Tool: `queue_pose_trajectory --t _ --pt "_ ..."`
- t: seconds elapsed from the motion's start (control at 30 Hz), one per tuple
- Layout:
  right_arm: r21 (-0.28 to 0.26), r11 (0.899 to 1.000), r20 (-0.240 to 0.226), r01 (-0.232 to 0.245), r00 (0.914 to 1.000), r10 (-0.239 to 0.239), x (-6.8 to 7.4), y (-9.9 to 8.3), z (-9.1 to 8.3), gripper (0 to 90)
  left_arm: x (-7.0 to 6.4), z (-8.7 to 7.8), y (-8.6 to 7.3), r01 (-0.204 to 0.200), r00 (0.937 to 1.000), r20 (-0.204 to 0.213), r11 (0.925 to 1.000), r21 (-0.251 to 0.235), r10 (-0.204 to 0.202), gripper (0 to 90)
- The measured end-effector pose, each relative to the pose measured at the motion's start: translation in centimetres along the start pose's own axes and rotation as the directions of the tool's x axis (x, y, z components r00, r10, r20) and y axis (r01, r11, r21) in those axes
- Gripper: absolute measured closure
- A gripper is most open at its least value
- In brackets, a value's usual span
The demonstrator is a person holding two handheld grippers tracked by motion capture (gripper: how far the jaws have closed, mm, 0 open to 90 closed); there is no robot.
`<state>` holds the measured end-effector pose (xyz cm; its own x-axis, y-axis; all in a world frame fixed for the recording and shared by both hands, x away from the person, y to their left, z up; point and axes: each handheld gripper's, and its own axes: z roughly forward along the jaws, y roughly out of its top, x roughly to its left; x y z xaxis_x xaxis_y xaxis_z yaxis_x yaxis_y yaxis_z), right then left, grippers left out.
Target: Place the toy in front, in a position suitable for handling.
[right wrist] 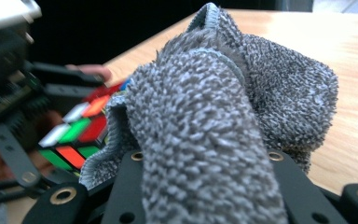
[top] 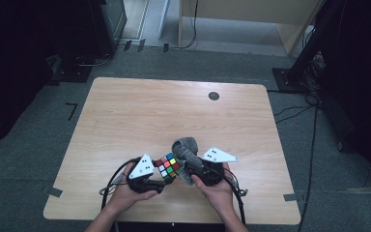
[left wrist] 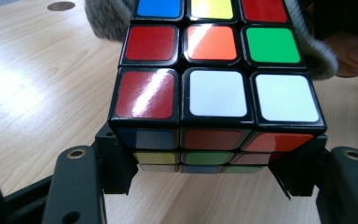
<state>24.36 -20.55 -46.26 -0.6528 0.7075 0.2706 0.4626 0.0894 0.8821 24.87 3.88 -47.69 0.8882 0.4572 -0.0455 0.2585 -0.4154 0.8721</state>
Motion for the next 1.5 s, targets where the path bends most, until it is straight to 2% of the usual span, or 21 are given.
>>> queue_pose_trajectory --t 0.17,0.27,0.33,0.47,0.53,0.6,0.63,0.7,0.73,0.77,0.83,0.87,0.9,0.93,1.07,1.1,1.13,1.17,1.23,1.47,1.5 --pt "0.043 0.999 0.019 0.01 0.9998 -0.011 -0.5 -0.3 0.0 69.4 -0.2 0.1 0.1 -0.006 1.0 0.007 1.0 -0.001 0.006 34.3" --pt "-0.017 1.0 -0.012 -0.002 0.9999 0.002 -0.2 0.3 -0.8 68.9 -0.6 0.7 -0.2 -0.055 0.9978 -0.033 0.9967 0.06 0.057 34.3" --pt "-0.057 0.998 -0.026 0.011 0.9996 -0.013 0.3 0.8 -1.2 68.7 -0.9 0.8 -0.2 -0.062 0.9978 -0.019 0.9965 0.057 0.063 34.3" --pt "-0.041 0.998 0.037 0.047 0.9983 -0.046 0.6 0.3 -0.8 68.5 -0.9 0.3 0.4 -0.055 0.9985 -0.009 0.9983 0.022 0.055 34.3" --pt "0.017 0.999 0.07 0.039 0.9967 -0.04 0.1 -0.3 -0.3 68.6 -0.7 0.0 0.5 -0.038 0.9992 -0.01 0.9991 0.018 0.039 34.3" --pt "0.019 0.999 0.094 0.045 0.9945 -0.046 0.2 -0.3 -0.5 68.4 -0.6 0.3 0.5 -0.043 0.9972 -0.059 0.9966 0.07 0.047 34.3" --pt "-0.061 0.995 0.106 0.076 0.992 -0.069 1.0 0.4 -1.3 67.8 -0.7 0.8 0.4 -0.054 0.9921 -0.105 0.989 0.138 0.069 34.3" --pt "-0.099 0.99 0.1 0.102 0.9907 -0.092 1.5 0.8 -1.7 67.6 -0.6 1.0 0.4 -0.051 0.9911 -0.114 0.9859 0.159 0.069 34.3" --pt "-0.117 0.978 0.089 0.173 0.9825 -0.163 2.9 1.4 -2.0 66.6 -0.7 1.2 0.4 -0.043 0.9908 -0.12 0.9851 0.167 0.063 34.3" --pt "-0.117 0.978 0.089 0.173 0.9825 -0.163 2.9 1.4 -2.0 66.6 -0.8 1.3 0.5 -0.039 0.9906 -0.122 0.9842 0.173 0.061 34.3" --pt "-0.037 0.964 0.081 0.263 0.9623 -0.26 4.7 1.1 -0.8 65.0 -1.2 1.3 0.9 -0.042 0.9896 -0.128 0.9842 0.172 0.065 34.3" --pt "-0.037 0.964 0.081 0.263 0.9623 -0.26 4.7 1.1 -0.8 65.0 -1.4 1.3 1.1 -0.044 0.989 -0.132 0.9837 0.174 0.067 34.3" --pt "-0.016 0.955 0.086 0.297 0.9518 -0.294 5.2 0.8 -0.4 63.6 -1.7 1.4 1.3 -0.045 0.9876 -0.14 0.9815 0.186 0.072 34.3" --pt "0.003 0.932 0.119 0.362 0.9256 -0.359 6.1 0.4 0.2 62.6 -1.9 1.5 1.4 -0.056 0.984 -0.155 0.9773 0.204 0.089 34.3" --pt "0.007 0.919 0.125 0.393 0.9118 -0.391 6.5 0.4 0.5 59.6 -2.7 1.9 1.6 -0.066 0.9832 -0.152 0.9735 0.219 0.101 34.3" --pt "0.01 0.922 0.129 0.388 0.9134 -0.386 6.3 0.4 0.5 55.3 -2.8 2.0 1.6 -0.067 0.9822 -0.156 0.9714 0.228 0.104 34.3" --pt "0.019 0.943 0.133 0.332 0.9339 -0.332 5.4 0.7 0.7 41.4 -2.7 2.0 1.6 -0.063 0.983 -0.154 0.9707 0.232 0.1 34.2" --pt "0.019 0.943 0.133 0.332 0.9339 -0.332 5.4 0.7 0.7 41.4 -2.5 2.0 1.5 -0.058 0.985 -0.145 0.9696 0.238 0.094 34.2" --pt "0.06 0.967 0.127 0.249 0.9586 -0.255 4.0 1.1 0.5 28.6 -1.5 1.8 1.2 -0.014 0.9868 -0.154 0.9722 0.234 0.051 34.2" --pt "0.014 0.966 0.096 0.259 0.9611 -0.259 3.9 1.6 -0.6 25.5 -0.3 1.1 1.1 0.059 0.9896 -0.14 0.98 0.19 -0.032 34.2" --pt "-0.001 0.962 0.112 0.272 0.9561 -0.271 4.1 1.6 -0.9 40.1 -0.2 1.1 1.1 0.067 0.9908 -0.128 0.9804 0.185 -0.043 34.2"
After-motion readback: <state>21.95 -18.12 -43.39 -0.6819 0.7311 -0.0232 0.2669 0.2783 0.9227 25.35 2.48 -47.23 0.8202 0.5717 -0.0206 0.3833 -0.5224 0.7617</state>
